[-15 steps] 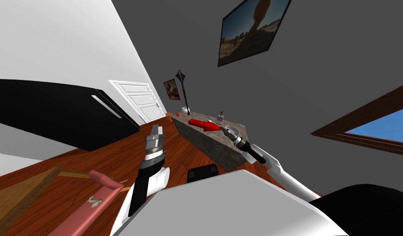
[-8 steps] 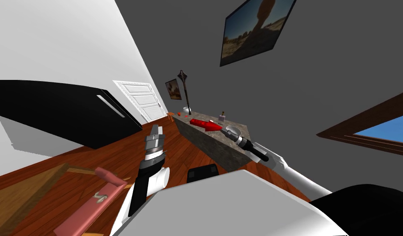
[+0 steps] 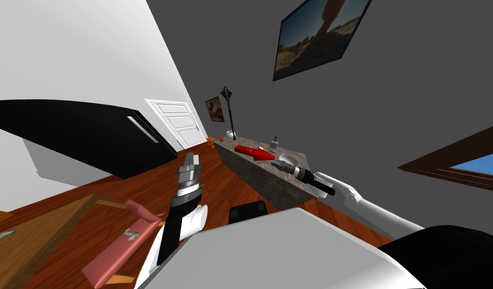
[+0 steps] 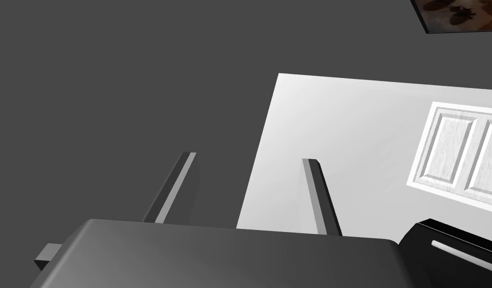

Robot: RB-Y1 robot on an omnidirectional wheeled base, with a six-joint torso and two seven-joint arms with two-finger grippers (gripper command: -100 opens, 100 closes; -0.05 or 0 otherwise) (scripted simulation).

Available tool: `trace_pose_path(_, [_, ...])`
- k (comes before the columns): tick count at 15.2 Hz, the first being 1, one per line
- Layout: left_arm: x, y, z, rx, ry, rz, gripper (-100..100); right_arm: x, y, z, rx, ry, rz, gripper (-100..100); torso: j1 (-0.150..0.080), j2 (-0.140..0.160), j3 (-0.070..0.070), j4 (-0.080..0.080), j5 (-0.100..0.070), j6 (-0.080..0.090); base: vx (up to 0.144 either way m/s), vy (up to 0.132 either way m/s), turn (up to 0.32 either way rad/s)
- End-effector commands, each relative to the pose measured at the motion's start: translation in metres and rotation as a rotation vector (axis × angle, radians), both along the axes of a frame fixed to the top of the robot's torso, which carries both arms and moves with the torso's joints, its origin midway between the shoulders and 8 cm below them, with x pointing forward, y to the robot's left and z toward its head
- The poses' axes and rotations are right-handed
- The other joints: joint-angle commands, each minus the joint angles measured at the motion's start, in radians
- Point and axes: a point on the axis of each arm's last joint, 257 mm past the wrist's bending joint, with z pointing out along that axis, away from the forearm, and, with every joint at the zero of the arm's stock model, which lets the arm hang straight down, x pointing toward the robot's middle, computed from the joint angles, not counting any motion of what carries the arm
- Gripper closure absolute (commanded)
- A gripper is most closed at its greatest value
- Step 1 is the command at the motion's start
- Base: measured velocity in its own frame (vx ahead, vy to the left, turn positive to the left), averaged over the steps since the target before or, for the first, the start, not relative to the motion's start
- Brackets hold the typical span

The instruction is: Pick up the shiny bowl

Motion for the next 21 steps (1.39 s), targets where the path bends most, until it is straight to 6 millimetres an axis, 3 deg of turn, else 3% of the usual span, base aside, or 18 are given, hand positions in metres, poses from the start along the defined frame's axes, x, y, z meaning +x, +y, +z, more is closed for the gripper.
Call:
trace_pose_path(1, [0.000, 0.000, 0.000, 0.000, 0.000, 0.000, 0, 0.000, -0.006, -0.005, -0.046, 0.012, 0.009, -100, 0.000, 0.000, 0.000, 0.000, 0.000, 0.000, 0.006, 0.038, 0.019])
trace_pose_path(2, [0.000, 0.000, 0.000, 0.000, 0.000, 0.000, 0, -0.002, -0.019, -0.020, -0.106, 0.037, 0.008, -100, 0.000, 0.000, 0.000, 0.000, 0.000, 0.000, 0.013, 0.051, 0.057])
trace_pose_path(4, [0.000, 0.000, 0.000, 0.000, 0.000, 0.000, 0, -0.002, -0.022, -0.019, -0.134, 0.040, 0.019, -100, 0.000, -0.001, 0.000, 0.000, 0.000, 0.000, 0.011, 0.045, 0.037])
trace_pose_path(5, [0.000, 0.000, 0.000, 0.000, 0.000, 0.000, 0, -0.005, -0.036, -0.034, -0.194, 0.066, 0.018, -100, 0.000, 0.000, 0.000, 0.000, 0.000, 0.000, 0.008, 0.044, 0.060])
trace_pose_path(7, [0.000, 0.000, 0.000, 0.000, 0.000, 0.000, 0, -0.005, -0.039, -0.032, -0.222, 0.070, 0.028, -100, 0.000, -0.001, 0.000, 0.000, 0.000, 0.000, 0.008, 0.044, 0.043])
trace_pose_path(8, [0.000, 0.000, 0.000, 0.000, 0.000, 0.000, 0, -0.009, -0.054, -0.046, -0.283, 0.096, 0.029, -100, 0.000, 0.000, 0.000, 0.000, 0.000, 0.000, 0.005, 0.044, 0.061])
trace_pose_path(10, [0.000, 0.000, 0.000, 0.000, 0.000, 0.000, 0, -0.009, -0.058, -0.044, -0.309, 0.099, 0.038, -100, 0.000, 0.000, 0.000, 0.000, 0.000, 0.000, 0.009, 0.039, 0.040])
trace_pose_path(11, [0.000, 0.000, 0.000, 0.000, 0.000, 0.000, 0, -0.013, -0.074, -0.056, -0.374, 0.126, 0.041, -100, 0.000, 0.000, 0.000, 0.000, 0.000, 0.000, 0.017, 0.044, 0.073])
trace_pose_path(13, [0.000, 0.000, 0.000, 0.000, 0.000, 0.000, 0, -0.013, -0.077, -0.055, -0.394, 0.128, 0.049, -100, 0.000, -0.001, -0.001, 0.000, 0.000, 0.000, 0.017, 0.042, 0.044])
trace_pose_path(14, [0.000, 0.000, 0.000, 0.000, 0.000, 0.000, 0, -0.018, -0.095, -0.066, -0.459, 0.156, 0.052, -100, 0.000, -0.001, -0.001, 0.000, 0.000, 0.000, 0.022, 0.044, 0.069])
trace_pose_path(16, [0.000, 0.000, 0.000, 0.000, 0.000, 0.000, 0, -0.018, -0.098, -0.064, -0.478, 0.158, 0.059, -100, 0.000, -0.001, -0.001, 0.000, 0.000, 0.000, 0.022, 0.034, 0.041])
trace_pose_path(17, [0.000, 0.000, 0.000, 0.000, 0.000, 0.000, 0, -0.024, -0.116, -0.073, -0.542, 0.187, 0.062, -100, -0.001, -0.001, -0.001, 0.000, 0.000, 0.000, 0.022, 0.034, 0.077])
trace_pose_path(19, [0.000, 0.000, 0.000, 0.000, 0.000, 0.000, 0, -0.023, -0.119, -0.071, -0.560, 0.188, 0.069, -100, 0.000, -0.002, -0.001, 0.000, 0.000, 0.000, 0.023, 0.032, 0.047])
trace_pose_path(20, [0.000, 0.000, 0.000, 0.000, 0.000, 0.000, 0, -0.030, -0.138, -0.080, -0.623, 0.217, 0.073, -100, -0.001, -0.001, -0.001, 0.000, 0.000, 0.000, 0.024, 0.033, 0.073])
trace_pose_path(21, [0.000, 0.000, 0.000, 0.000, 0.000, 0.000, 0, -0.029, -0.141, -0.077, -0.640, 0.218, 0.079, -100, -0.001, -0.001, -0.001, 0.000, 0.000, 0.000, 0.027, 0.034, 0.069])
